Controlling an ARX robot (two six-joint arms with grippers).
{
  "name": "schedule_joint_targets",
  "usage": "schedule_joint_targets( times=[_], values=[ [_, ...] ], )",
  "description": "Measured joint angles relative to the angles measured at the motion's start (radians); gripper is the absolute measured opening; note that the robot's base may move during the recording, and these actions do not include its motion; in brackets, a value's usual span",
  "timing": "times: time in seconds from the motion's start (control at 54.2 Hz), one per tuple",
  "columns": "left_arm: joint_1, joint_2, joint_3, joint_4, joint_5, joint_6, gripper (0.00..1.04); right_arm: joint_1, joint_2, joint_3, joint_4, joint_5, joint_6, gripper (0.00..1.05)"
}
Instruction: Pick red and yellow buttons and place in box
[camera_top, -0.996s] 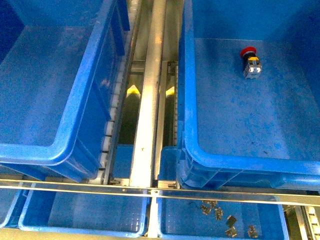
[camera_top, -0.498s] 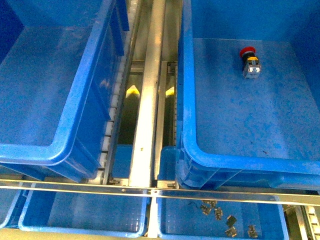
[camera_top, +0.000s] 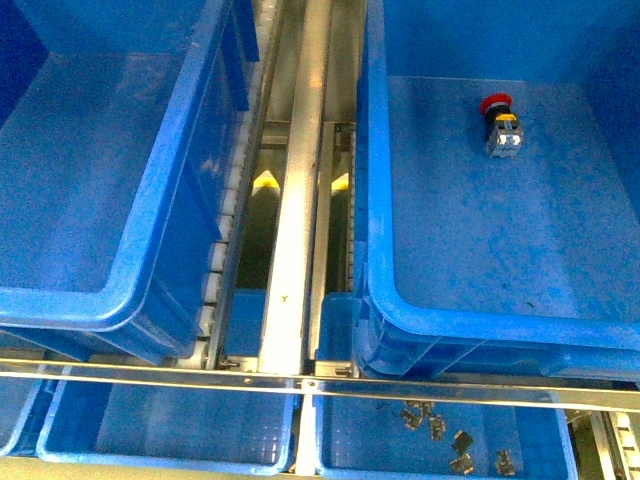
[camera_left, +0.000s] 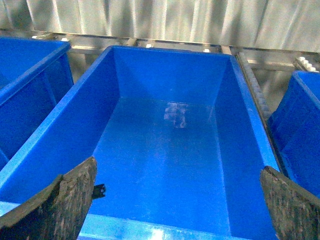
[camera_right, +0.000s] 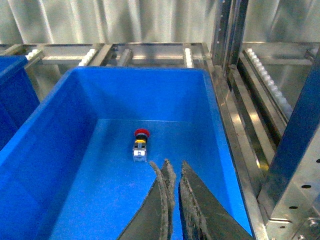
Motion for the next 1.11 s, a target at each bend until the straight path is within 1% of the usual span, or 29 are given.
schedule_joint_targets(
  times=[0.277, 0.738, 0.775, 0.848, 0.996, 1.014, 1.051, 1.107],
  values=[
    [0.0, 0.0, 0.0, 0.0, 0.0, 0.0, 0.97, 0.0, -0.137, 0.0, -0.132, 0.0, 0.0, 0.03],
    [0.0, 0.0, 0.0, 0.0, 0.0, 0.0, 0.97, 0.0, -0.278, 0.0, -0.274, 0.0, 0.0, 0.03],
    [0.0, 0.0, 0.0, 0.0, 0.0, 0.0, 0.97, 0.0, -0.305, 0.0, -0.302, 0.0, 0.0, 0.03],
    [0.0, 0.0, 0.0, 0.0, 0.0, 0.0, 0.97, 0.0, -0.408, 0.0, -0.435, 0.0, 0.0, 0.03],
    [0.0, 0.0, 0.0, 0.0, 0.0, 0.0, 0.97, 0.0, -0.452, 0.0, -0.449, 0.0, 0.0, 0.03],
    [0.0, 0.0, 0.0, 0.0, 0.0, 0.0, 0.97, 0.0, -0.45, 0.0, -0.451, 0.001, -0.003, 0.06],
    [0.0, 0.0, 0.0, 0.0, 0.0, 0.0, 0.97, 0.0, -0.451, 0.0, -0.451, -0.001, -0.003, 0.14],
    [0.0, 0.0, 0.0, 0.0, 0.0, 0.0, 0.97, 0.0, -0.452, 0.0, -0.451, 0.0, -0.002, 0.3]
  ],
)
